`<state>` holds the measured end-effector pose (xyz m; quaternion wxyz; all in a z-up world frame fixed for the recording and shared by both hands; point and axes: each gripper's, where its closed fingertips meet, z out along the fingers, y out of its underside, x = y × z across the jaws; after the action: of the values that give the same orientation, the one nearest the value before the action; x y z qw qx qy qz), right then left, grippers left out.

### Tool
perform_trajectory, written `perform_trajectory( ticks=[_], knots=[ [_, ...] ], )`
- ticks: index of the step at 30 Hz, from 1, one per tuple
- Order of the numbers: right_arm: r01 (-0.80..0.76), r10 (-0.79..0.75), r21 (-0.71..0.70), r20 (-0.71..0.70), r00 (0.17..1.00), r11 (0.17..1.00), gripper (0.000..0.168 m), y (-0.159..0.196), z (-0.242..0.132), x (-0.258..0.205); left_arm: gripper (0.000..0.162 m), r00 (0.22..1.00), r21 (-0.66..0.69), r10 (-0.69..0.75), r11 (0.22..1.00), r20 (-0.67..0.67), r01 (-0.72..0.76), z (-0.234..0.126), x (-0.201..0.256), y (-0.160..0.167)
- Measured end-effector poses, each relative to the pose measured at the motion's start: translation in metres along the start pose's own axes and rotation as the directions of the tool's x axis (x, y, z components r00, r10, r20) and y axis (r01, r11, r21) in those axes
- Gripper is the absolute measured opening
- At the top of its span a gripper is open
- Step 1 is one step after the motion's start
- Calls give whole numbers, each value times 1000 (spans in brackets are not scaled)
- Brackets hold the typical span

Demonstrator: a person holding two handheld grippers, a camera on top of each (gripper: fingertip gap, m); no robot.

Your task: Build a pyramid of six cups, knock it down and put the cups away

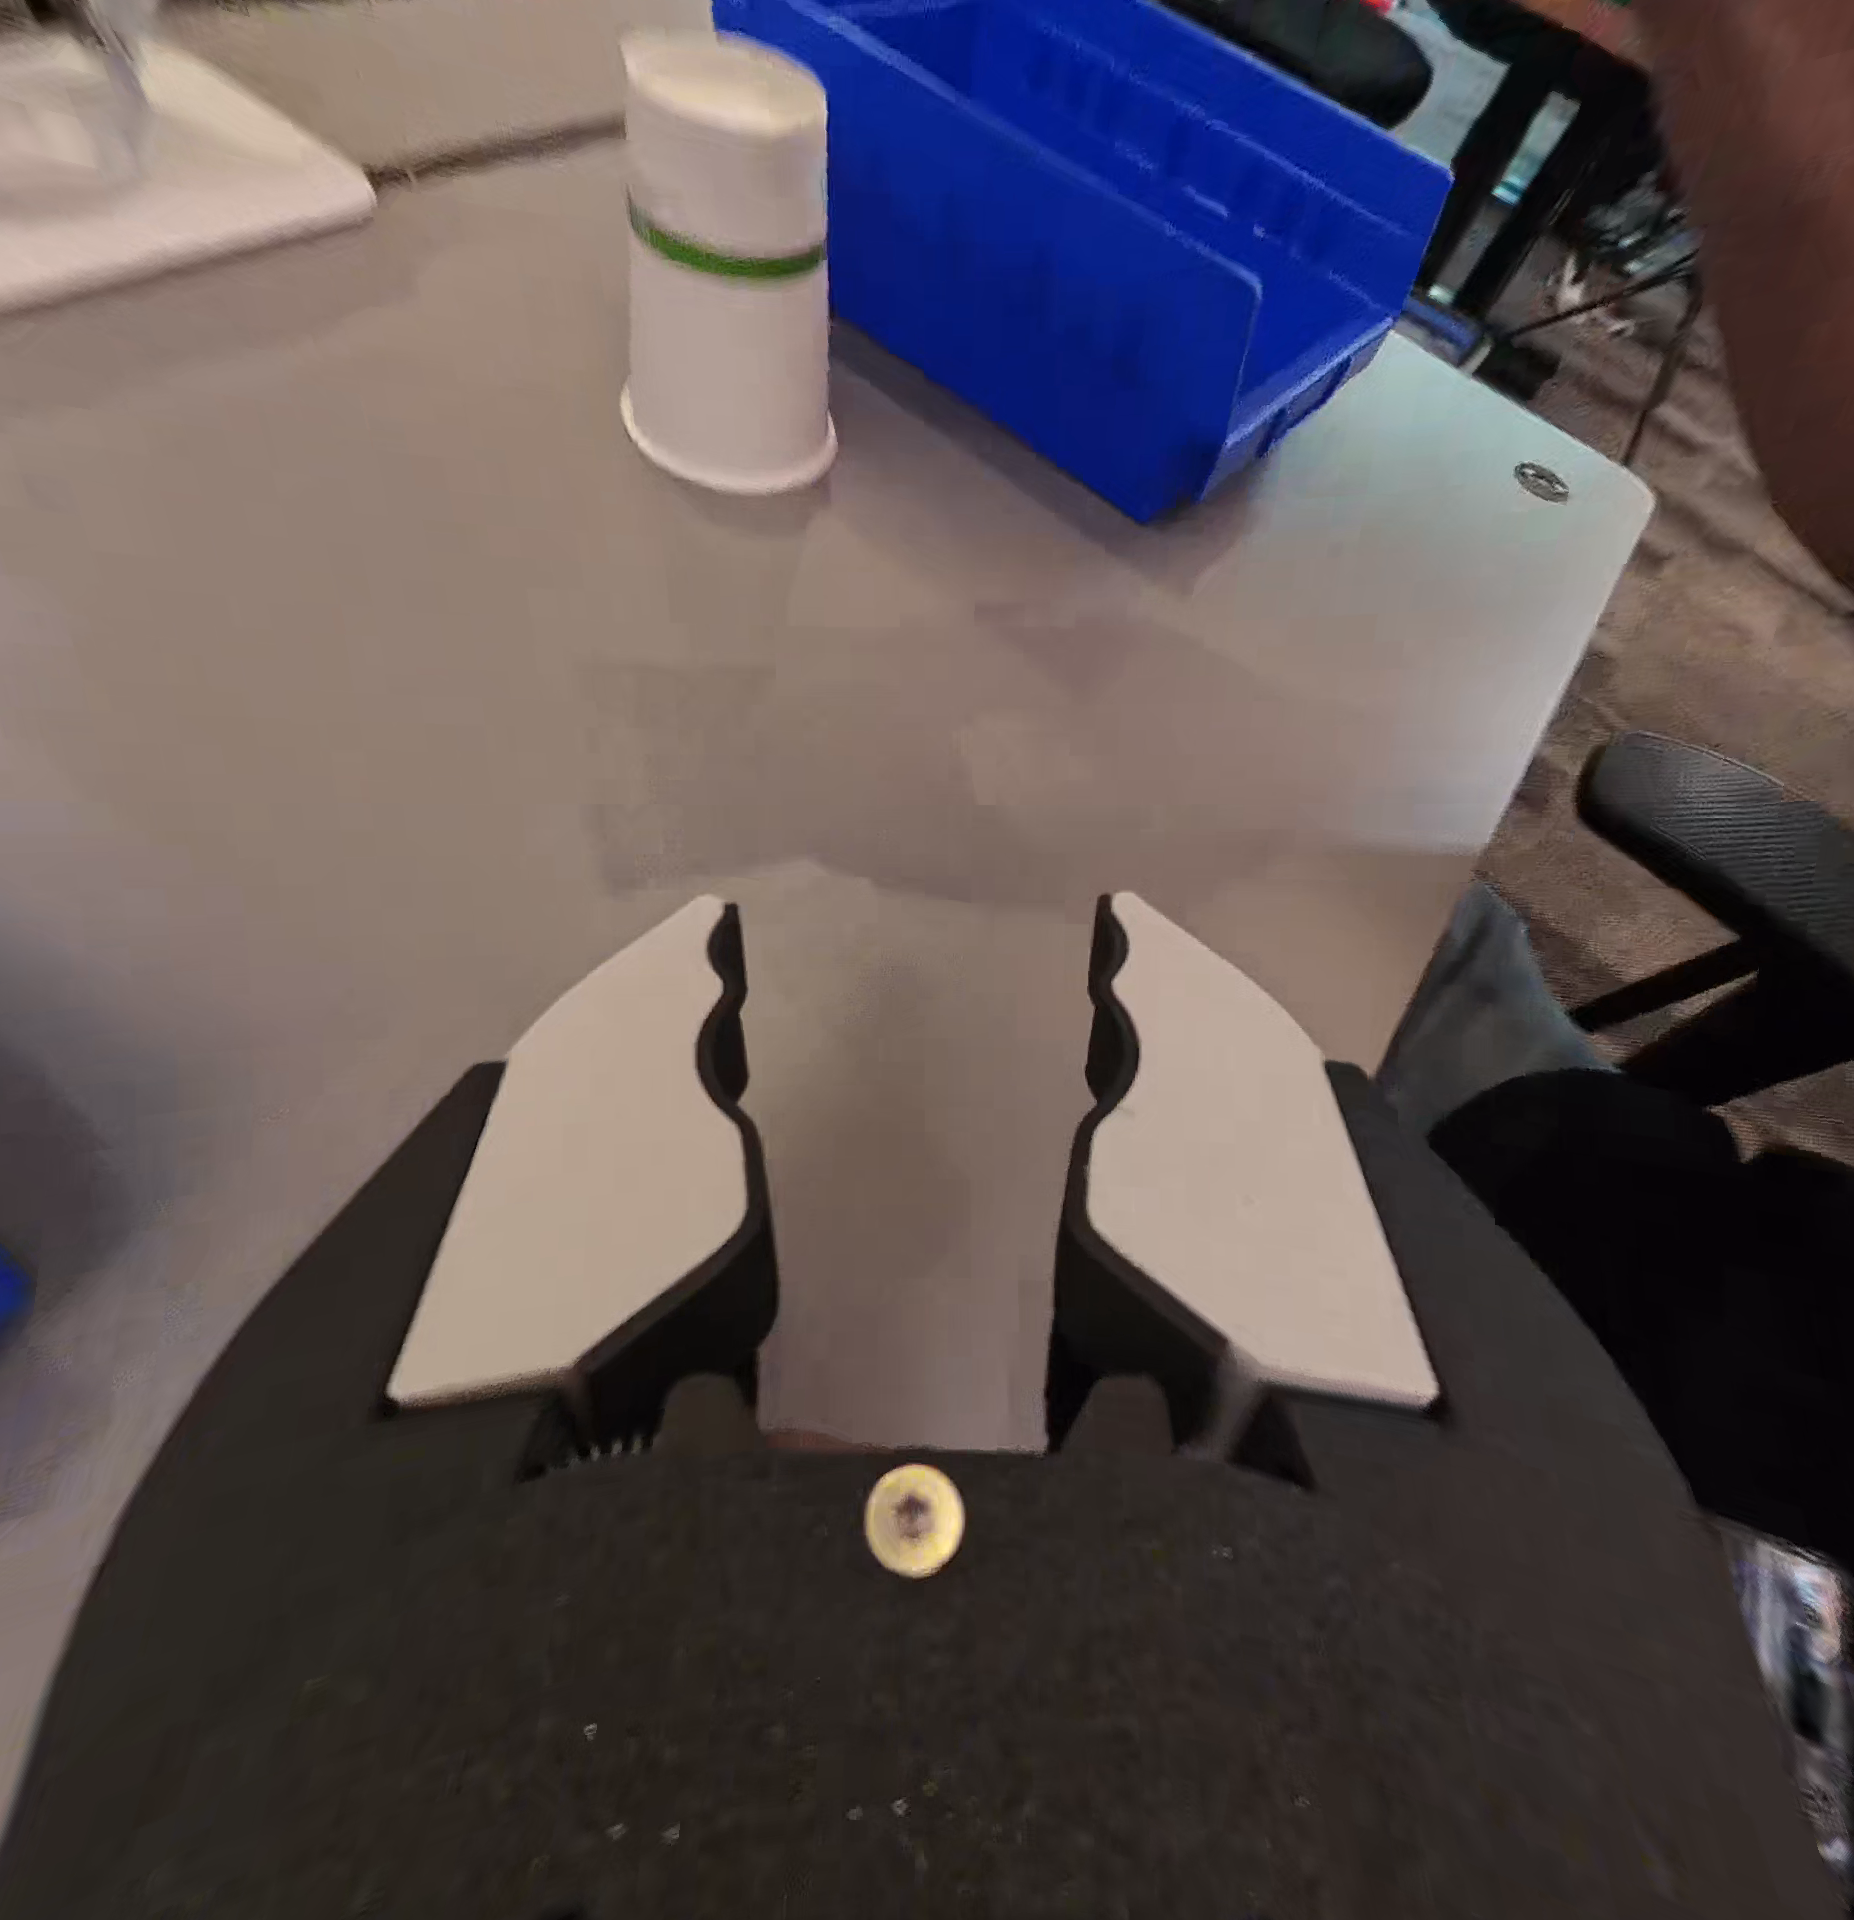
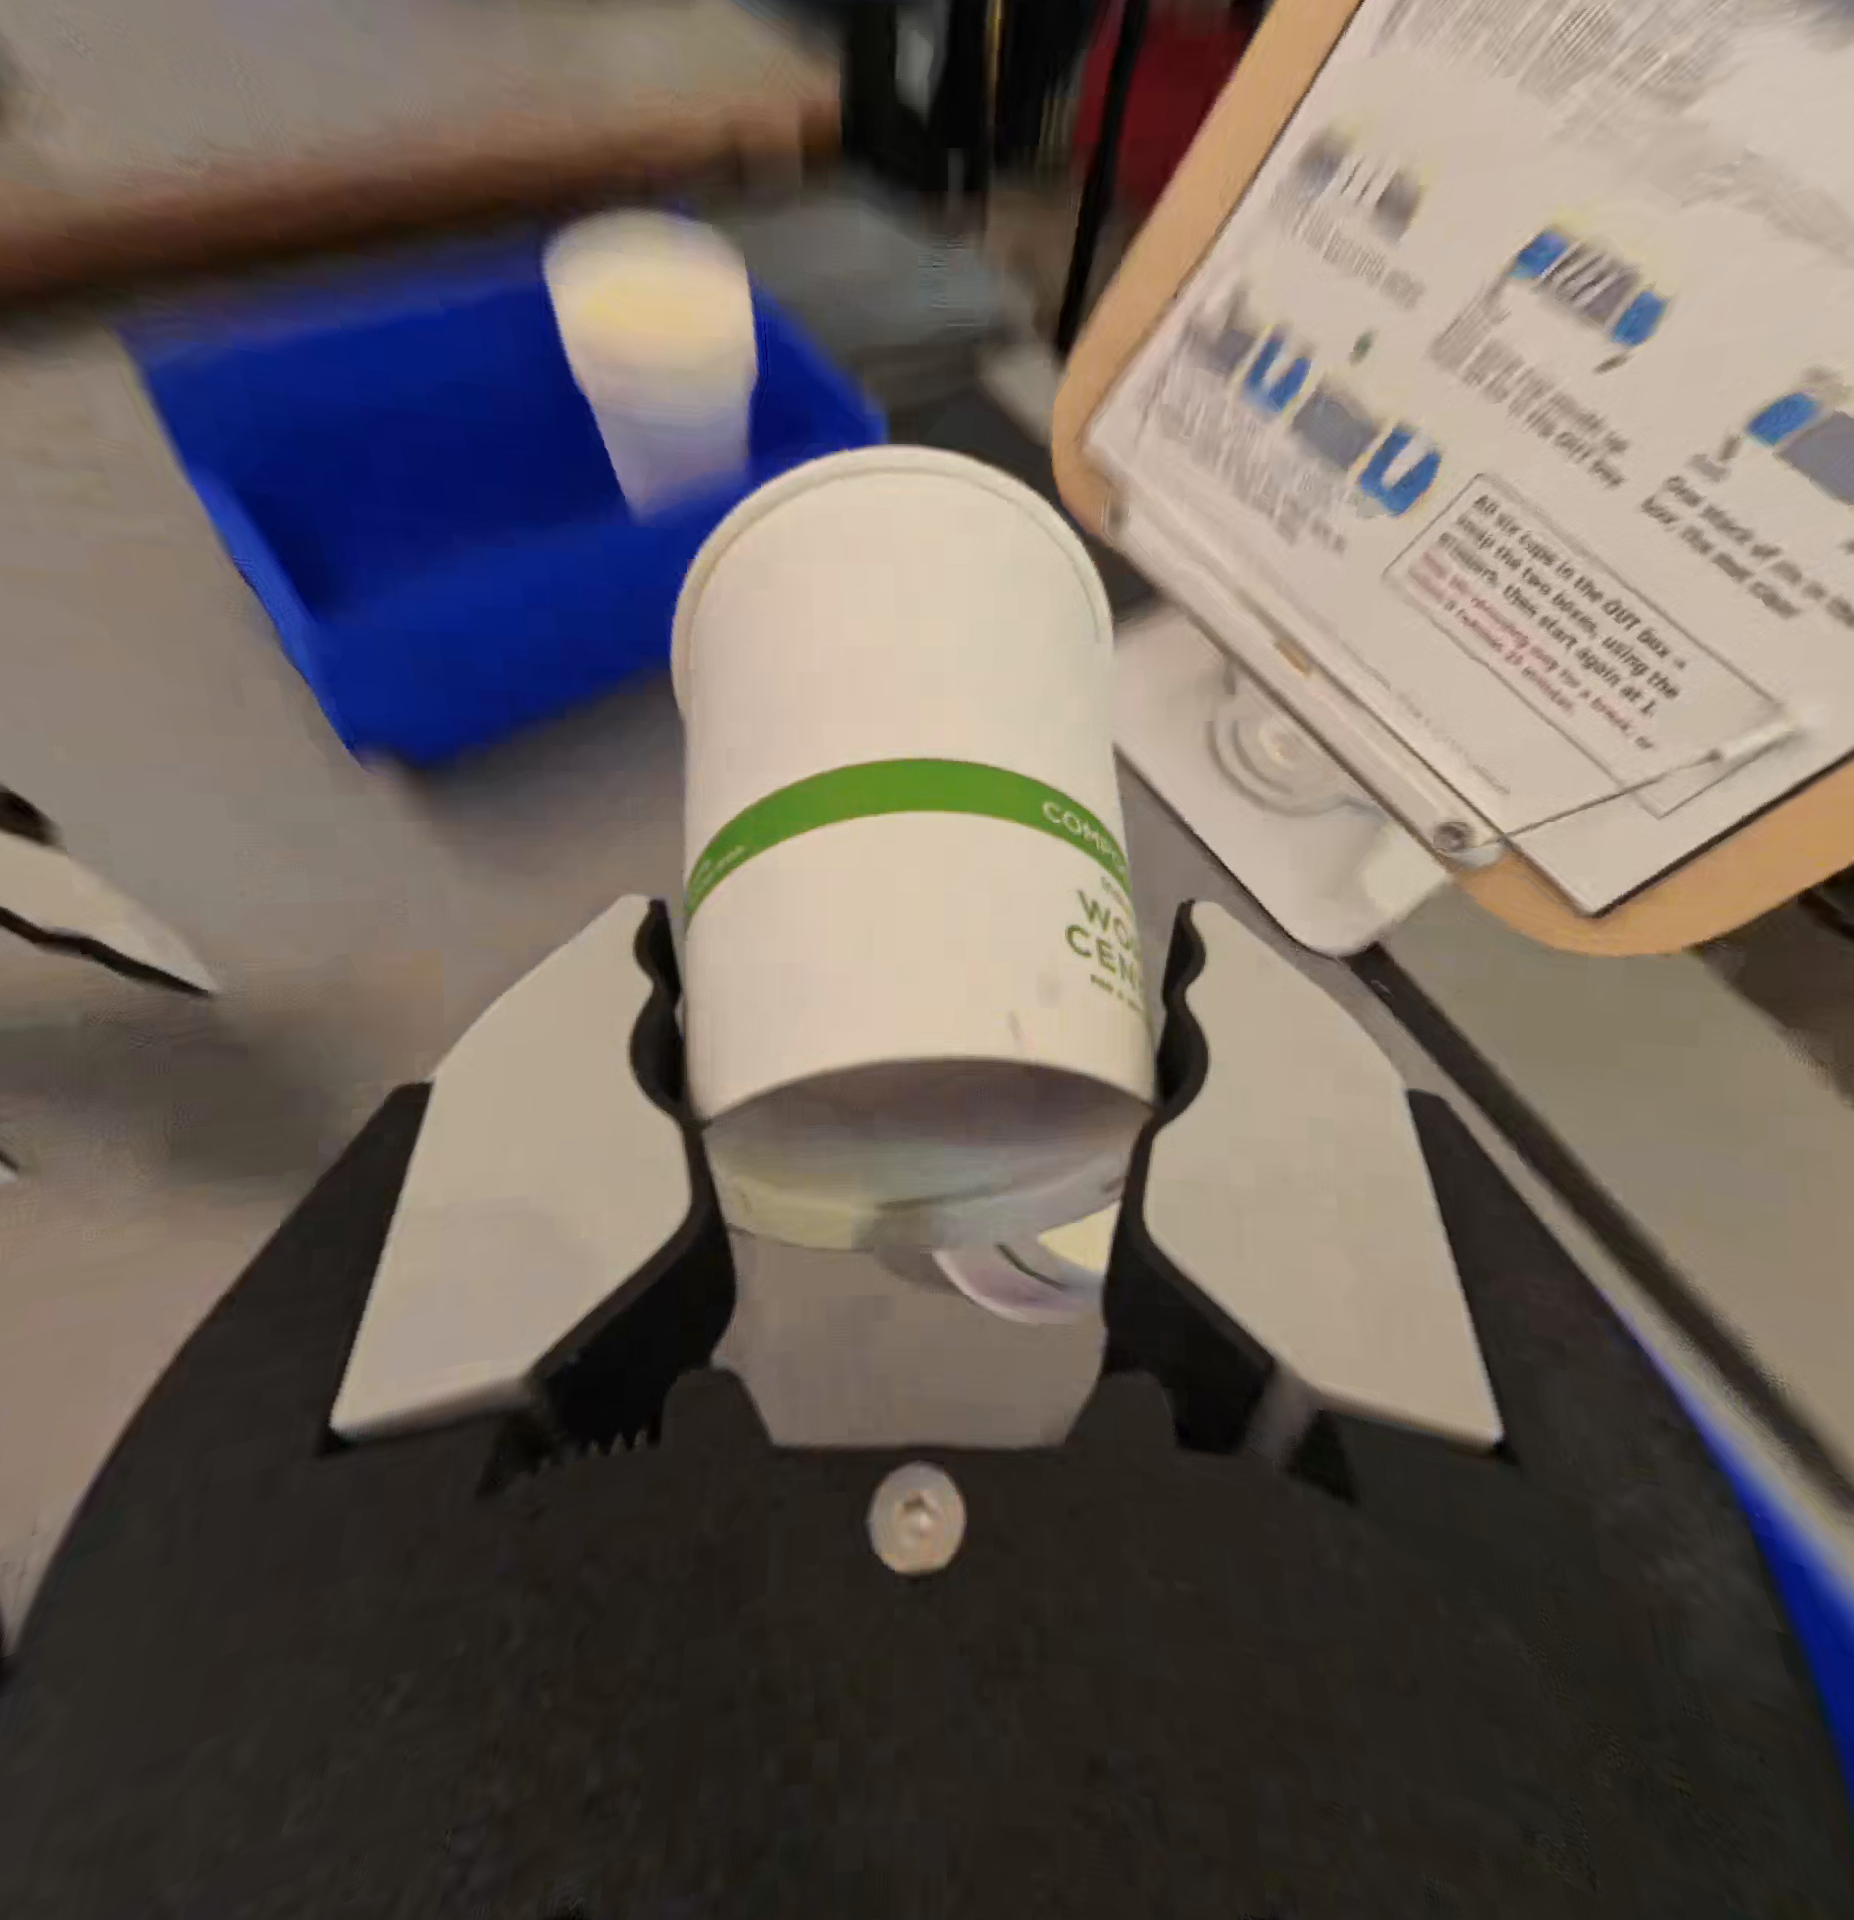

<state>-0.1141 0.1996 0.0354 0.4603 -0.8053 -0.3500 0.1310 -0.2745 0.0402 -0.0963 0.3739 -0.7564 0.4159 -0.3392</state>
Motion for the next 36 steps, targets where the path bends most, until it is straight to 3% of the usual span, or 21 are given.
perform_trajectory(
  ticks=[2,6,9,11,17,28,31,34,36],
  knots=[
    [189,-197,-295,3,980,937,89,6,27,12,59,1000,-35,-27,999,6,28,6,-1,19],
    [397,-380,-653,177,908,645,89,35,74,21,59,993,-73,-106,992,-56,102,12,0,30],
    [465,-412,-765,286,865,445,89,62,101,23,59,988,-75,-134,989,-76,128,11,-1,30],
    [488,-393,-794,344,853,364,89,79,113,20,58,991,-75,-123,990,-56,119,10,-6,32],
    [512,-349,-808,408,844,292,89,107,135,10,59,993,-115,-105,989,-59,98,12,-9,41],
    [507,-278,-818,437,855,272,90,124,137,-2,60,995,-164,-81,984,-57,70,20,-4,50],
    [504,-289,-807,425,858,309,109,114,133,2,62,995,-161,-87,984,-57,77,20,-3,49],
    [468,-313,-693,348,884,549,107,57,113,-1,63,994,-146,-93,986,-52,85,16,-4,45],
    [441,-337,-505,287,897,742,108,15,85,-16,67,990,-136,-119,985,-77,107,9,-2,39]
  ],
)
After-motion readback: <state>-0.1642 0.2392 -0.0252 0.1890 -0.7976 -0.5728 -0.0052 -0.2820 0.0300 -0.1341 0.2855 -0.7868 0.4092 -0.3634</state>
